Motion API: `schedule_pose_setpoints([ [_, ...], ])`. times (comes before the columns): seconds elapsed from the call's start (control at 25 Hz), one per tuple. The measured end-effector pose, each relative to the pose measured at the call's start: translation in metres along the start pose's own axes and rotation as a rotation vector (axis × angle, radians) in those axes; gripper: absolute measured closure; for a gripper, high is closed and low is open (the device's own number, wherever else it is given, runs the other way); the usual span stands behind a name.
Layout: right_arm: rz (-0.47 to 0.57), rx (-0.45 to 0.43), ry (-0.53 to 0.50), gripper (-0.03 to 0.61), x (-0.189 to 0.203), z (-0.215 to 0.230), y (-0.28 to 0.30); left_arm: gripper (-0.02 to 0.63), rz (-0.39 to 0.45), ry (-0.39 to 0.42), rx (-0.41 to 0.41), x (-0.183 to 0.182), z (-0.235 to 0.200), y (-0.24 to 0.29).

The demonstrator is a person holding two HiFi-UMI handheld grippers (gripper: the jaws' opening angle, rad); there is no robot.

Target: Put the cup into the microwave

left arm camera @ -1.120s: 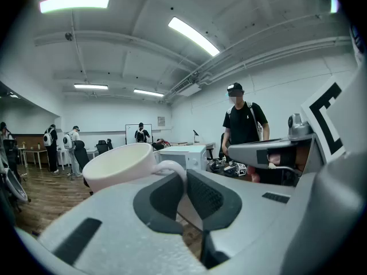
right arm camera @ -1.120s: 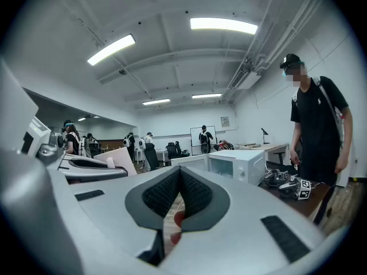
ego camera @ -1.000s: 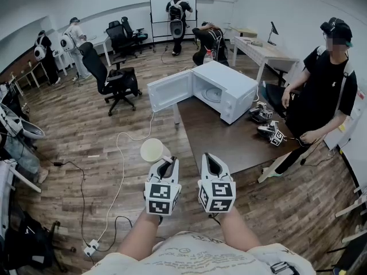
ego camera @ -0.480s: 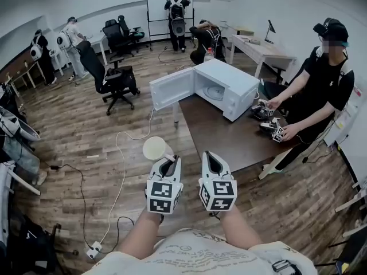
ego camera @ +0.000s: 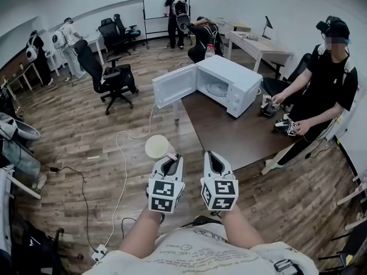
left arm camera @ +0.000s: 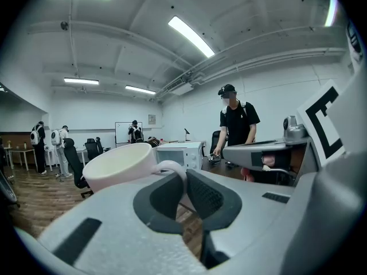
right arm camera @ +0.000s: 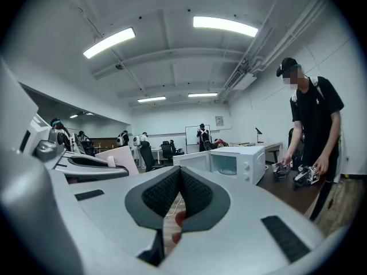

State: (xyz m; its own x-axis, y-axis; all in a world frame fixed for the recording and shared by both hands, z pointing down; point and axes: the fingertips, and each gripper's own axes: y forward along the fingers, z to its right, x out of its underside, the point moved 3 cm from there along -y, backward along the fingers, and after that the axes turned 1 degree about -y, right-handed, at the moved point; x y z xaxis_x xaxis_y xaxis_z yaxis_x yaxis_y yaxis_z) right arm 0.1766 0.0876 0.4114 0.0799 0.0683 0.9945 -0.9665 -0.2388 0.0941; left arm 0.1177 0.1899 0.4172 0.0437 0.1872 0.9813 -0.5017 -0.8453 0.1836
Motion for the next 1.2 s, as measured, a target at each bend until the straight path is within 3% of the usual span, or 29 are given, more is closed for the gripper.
schedule_pose_setpoints([
  [0.32, -0.005, 0.010, 0.007, 0.568, 0.008, -0.007, 0.034, 0.580, -0.018, 0.013, 0.040, 0.013, -0.022, 0.022],
  [0.56, 0.008, 0.048, 0.029, 0.566, 0.003, 0.009, 0.081, 0.581, -0.028, 0.040, 0.087, 0.010, -0.043, 0.067],
  [1.2, 0.004, 0.145, 0.062, 0.566, -0.017, 0.088, 0.251, 0.581, -0.006, 0.112, 0.238, -0.022, -0.108, 0.244],
])
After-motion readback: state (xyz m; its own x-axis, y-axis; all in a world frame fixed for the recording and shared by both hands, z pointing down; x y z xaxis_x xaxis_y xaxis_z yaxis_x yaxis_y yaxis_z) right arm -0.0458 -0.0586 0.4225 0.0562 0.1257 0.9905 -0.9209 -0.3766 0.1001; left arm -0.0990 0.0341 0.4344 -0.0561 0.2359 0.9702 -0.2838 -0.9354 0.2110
